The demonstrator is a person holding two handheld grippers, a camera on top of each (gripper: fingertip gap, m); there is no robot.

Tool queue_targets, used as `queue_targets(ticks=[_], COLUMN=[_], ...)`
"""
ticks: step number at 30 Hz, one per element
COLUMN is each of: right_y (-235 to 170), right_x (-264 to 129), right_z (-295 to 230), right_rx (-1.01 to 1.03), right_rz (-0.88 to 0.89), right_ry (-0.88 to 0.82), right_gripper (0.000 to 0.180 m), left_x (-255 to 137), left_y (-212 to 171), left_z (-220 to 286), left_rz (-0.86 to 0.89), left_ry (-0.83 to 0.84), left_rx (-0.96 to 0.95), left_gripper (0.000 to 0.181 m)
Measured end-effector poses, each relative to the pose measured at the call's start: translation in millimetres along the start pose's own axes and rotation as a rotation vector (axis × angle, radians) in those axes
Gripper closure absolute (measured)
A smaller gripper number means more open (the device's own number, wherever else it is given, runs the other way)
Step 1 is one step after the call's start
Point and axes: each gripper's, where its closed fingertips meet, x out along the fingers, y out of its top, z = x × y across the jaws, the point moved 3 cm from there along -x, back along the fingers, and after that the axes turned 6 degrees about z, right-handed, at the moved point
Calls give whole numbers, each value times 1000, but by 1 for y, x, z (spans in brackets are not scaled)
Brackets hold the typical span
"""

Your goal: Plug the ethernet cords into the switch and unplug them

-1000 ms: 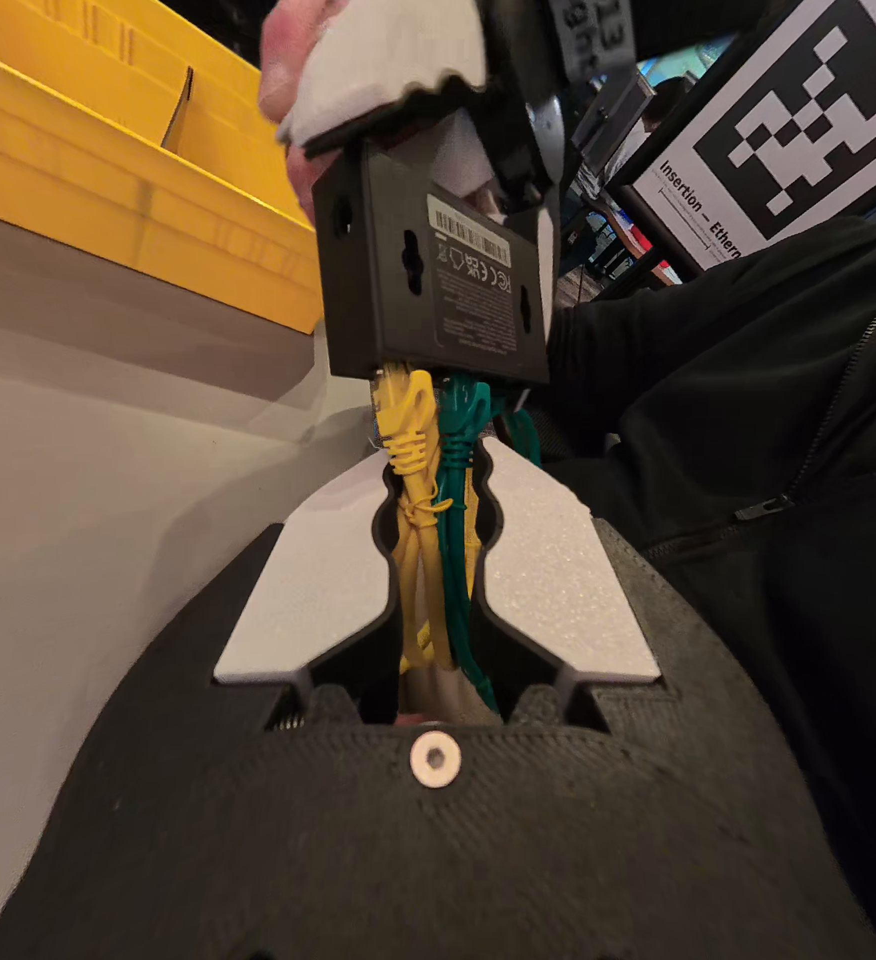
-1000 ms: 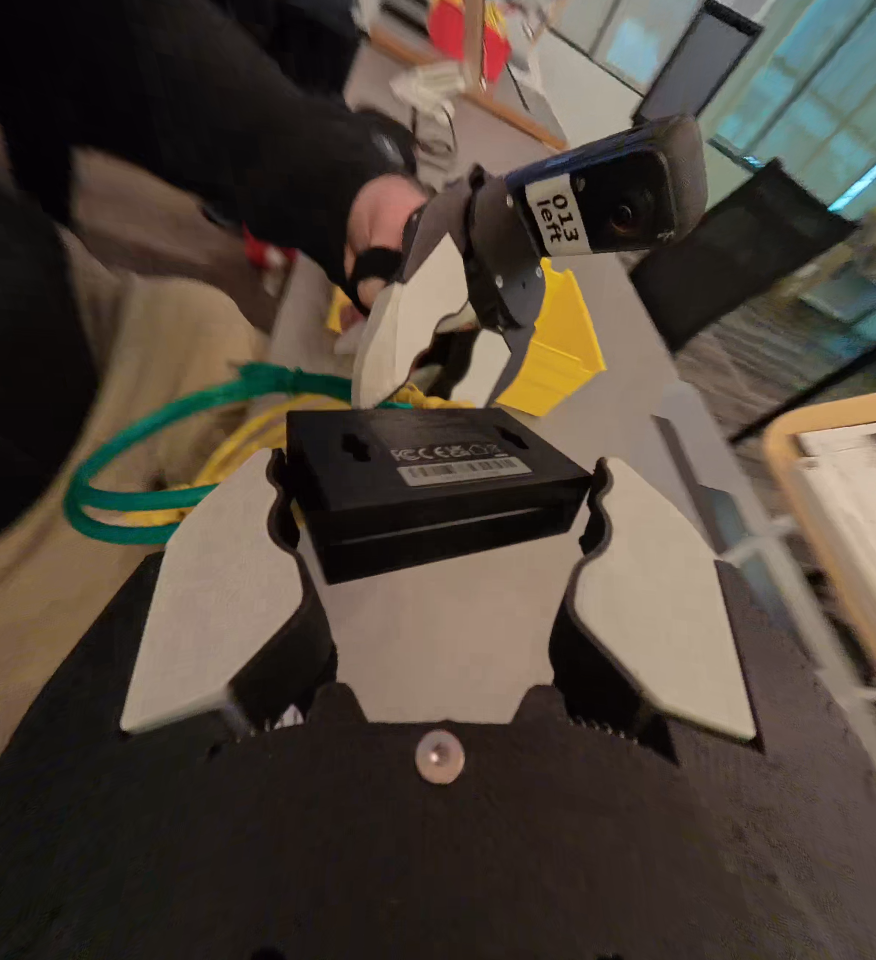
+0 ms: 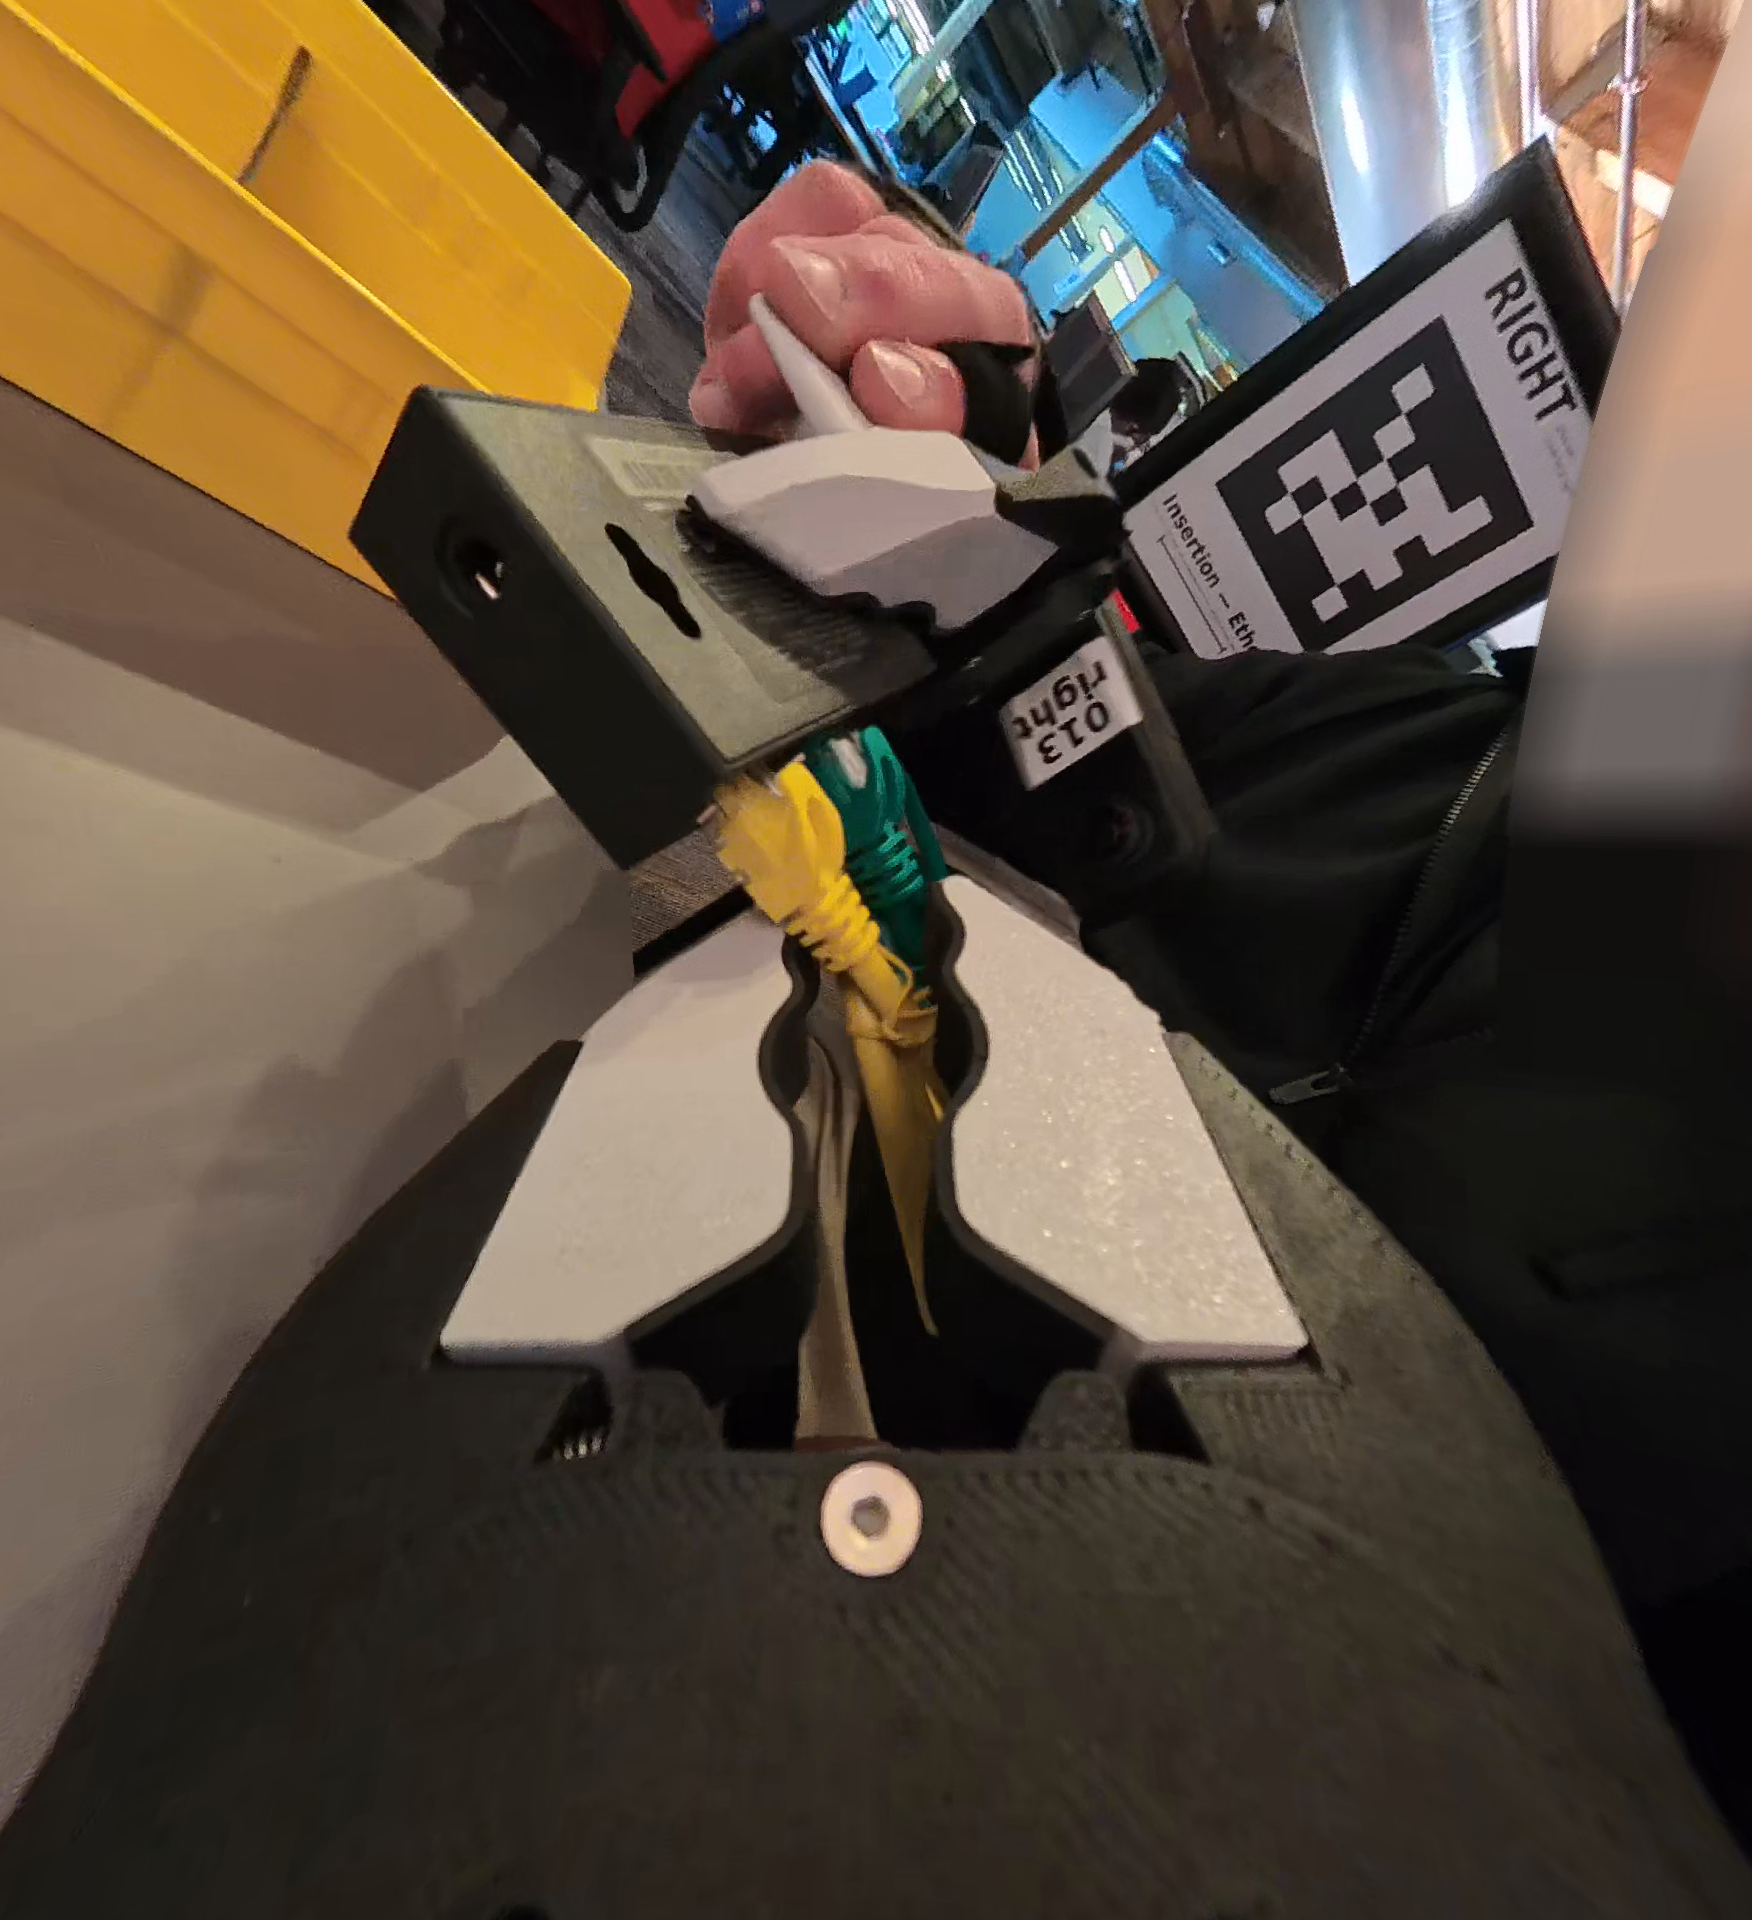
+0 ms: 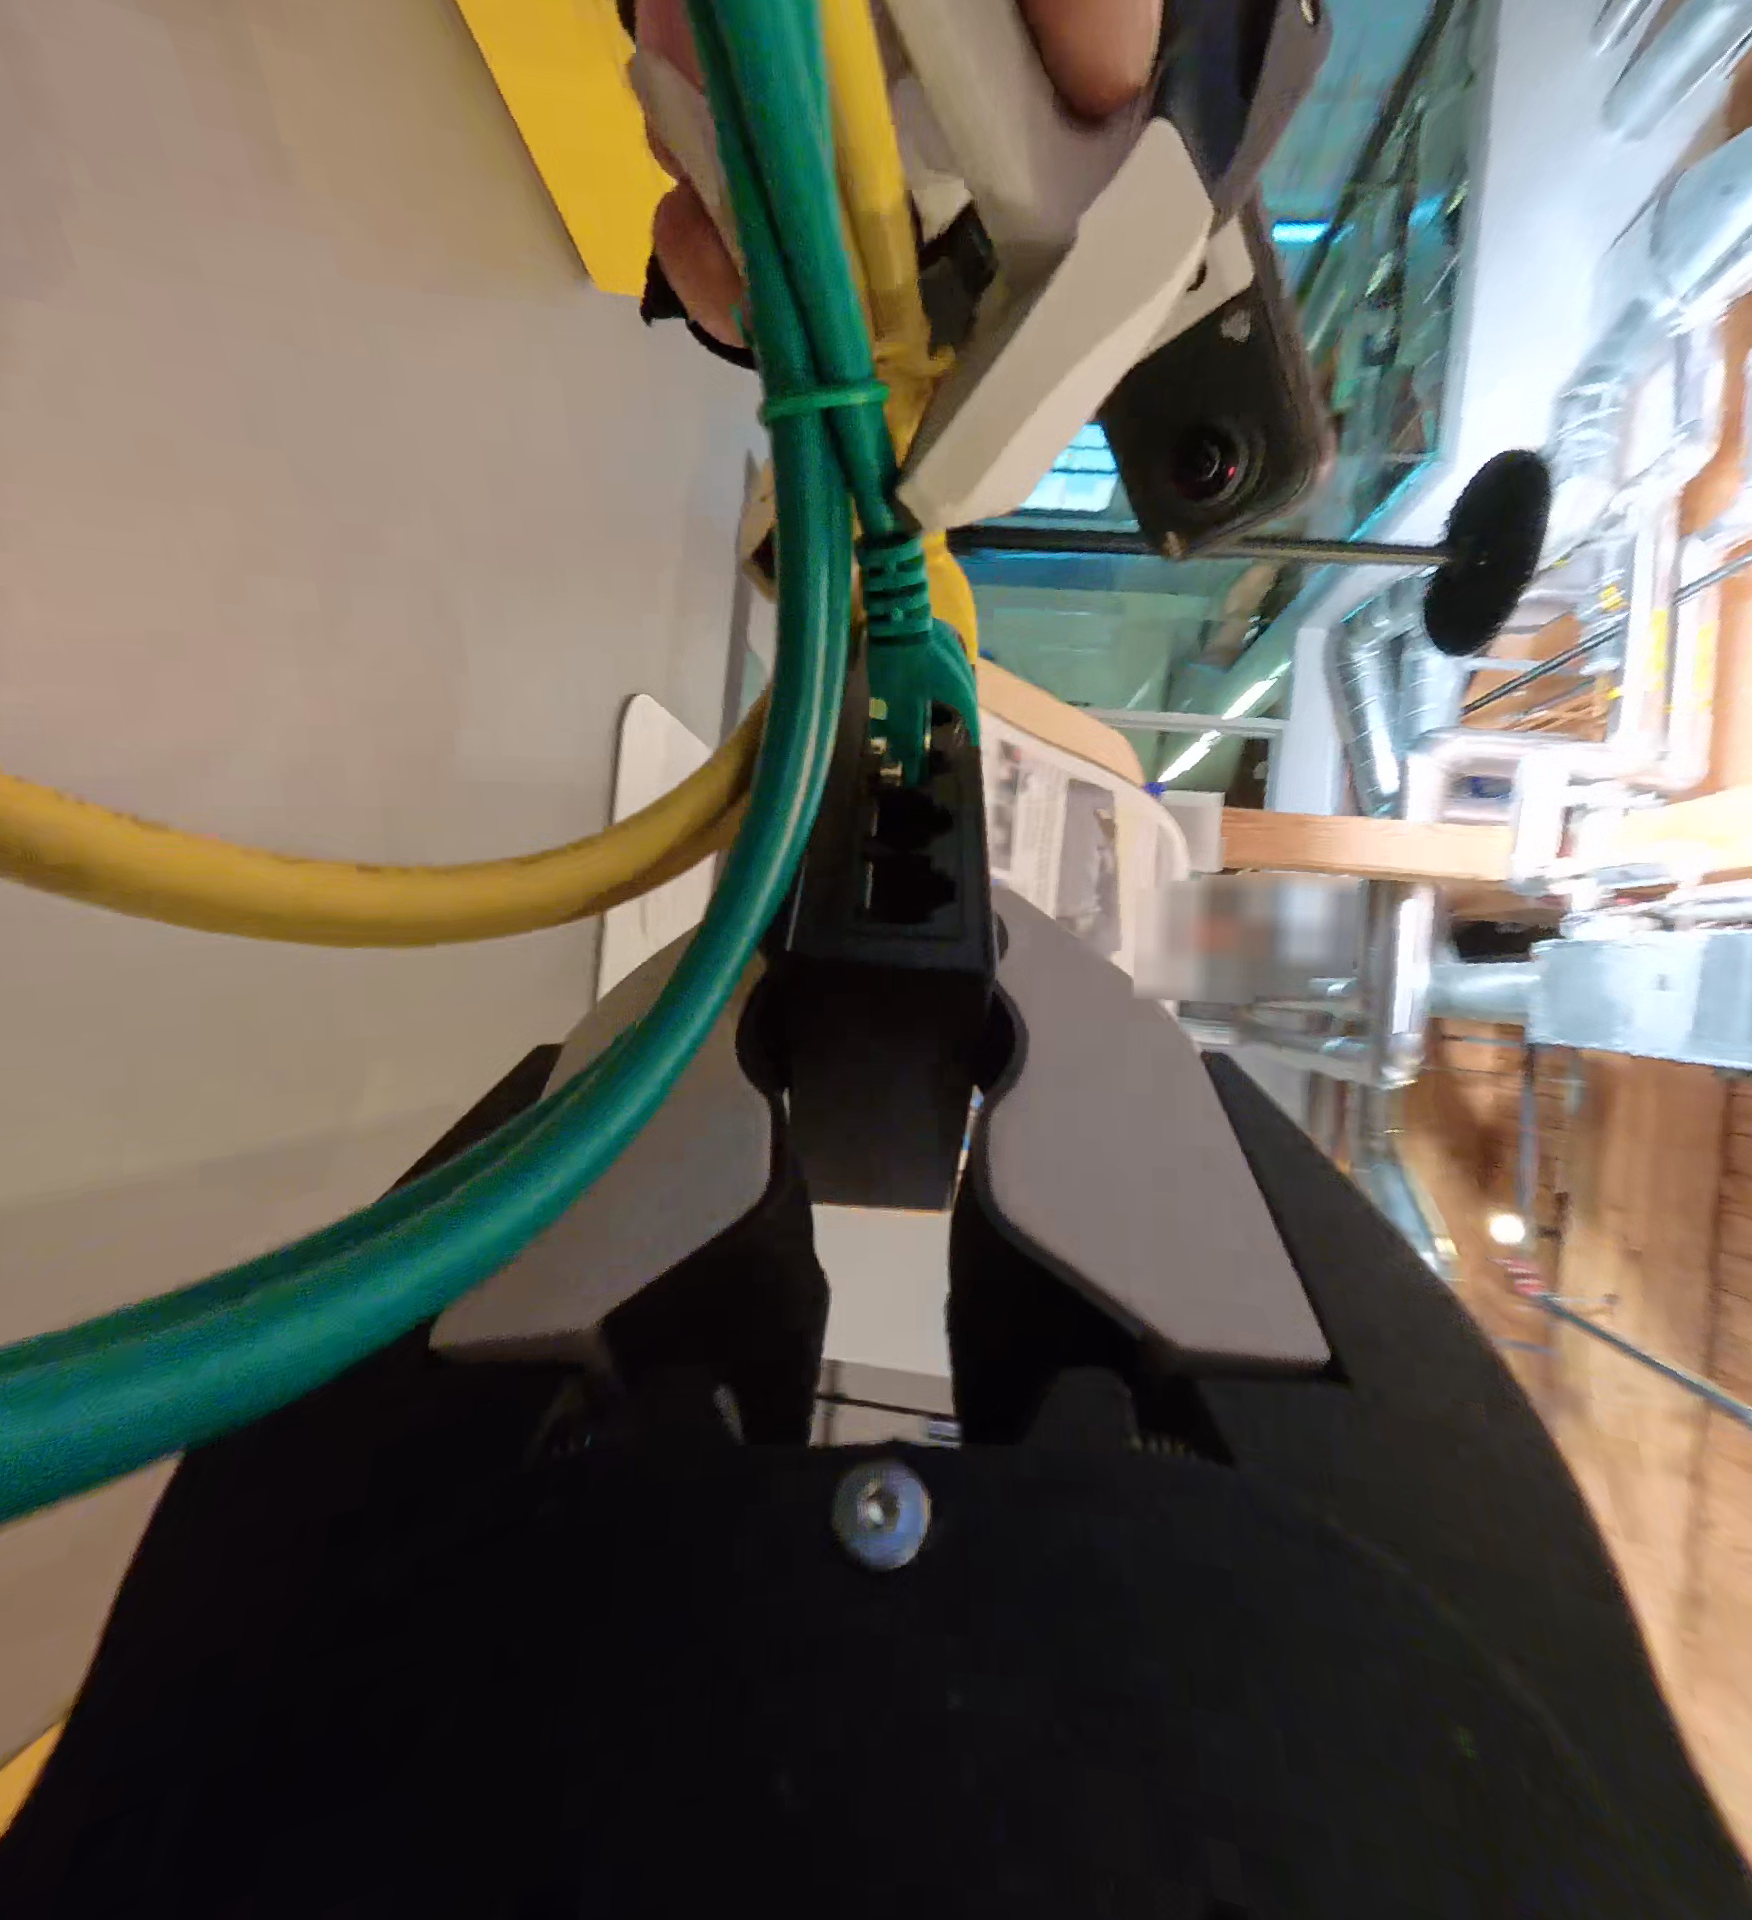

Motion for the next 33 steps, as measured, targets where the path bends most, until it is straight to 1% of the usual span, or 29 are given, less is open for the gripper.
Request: queue_targets(ticks=[3,6,8,10,12,14,15,17,19,21,23,25,26,27,28,30,32,33], right_y=[-2,-2,0,0,-3,-6,-9,-13,-14,-13,-10,-7,-6,-5,-5,-5,-5,-4], right_x=[3,8,12,14,16,16,17,18,19,20,23,25,26,27,27,28,28,28], right_z=[1,2,2,3,0,-2,-5,-8,-11,-14,-17,-21,-23,-25,-26,-27,-29,-30], right_rx=[91,151,181,204,236,263,281,296,326,344,365,375,380,387,390,391,398,401], right_rz=[-21,-41,-57,-66,-95,-113,-135,-156,-159,-163,-158,-157,-154,-151,-153,-159,-160,-159], right_ry=[61,94,130,131,161,181,197,210,224,233,244,264,270,278,286,293,304,309], right_gripper=[150,151,151,151,151,151,151,151,151,151,151,151,151,151,151,151,151,151], left_x=[-5,-14,-28,-46,-69,-98,-116,-155,-189,-221,-238,-247,-251,-255,-260,-258,-252,-254], left_y=[3,7,12,17,20,22,21,14,-3,-28,-59,-93,-108,-122,-136,-155,-164,-169], left_z=[-1,-1,-3,3,11,23,28,36,41,37,29,16,8,0,-9,-26,-39,-45], left_rz=[-26,-30,-10,17,35,28,16,-37,-118,-243,-339,-449,-494,-541,-595,-637,-656,-683], left_ry=[103,226,377,456,564,707,801,993,1140,1277,1311,1309,1315,1318,1322,1280,1239,1246], left_rx=[69,121,192,232,298,390,439,524,526,477,384,270,230,181,120,52,32,12], left_gripper=[150,143,133,130,130,127,131,132,135,135,138,140,144,153,154,149,151,147])
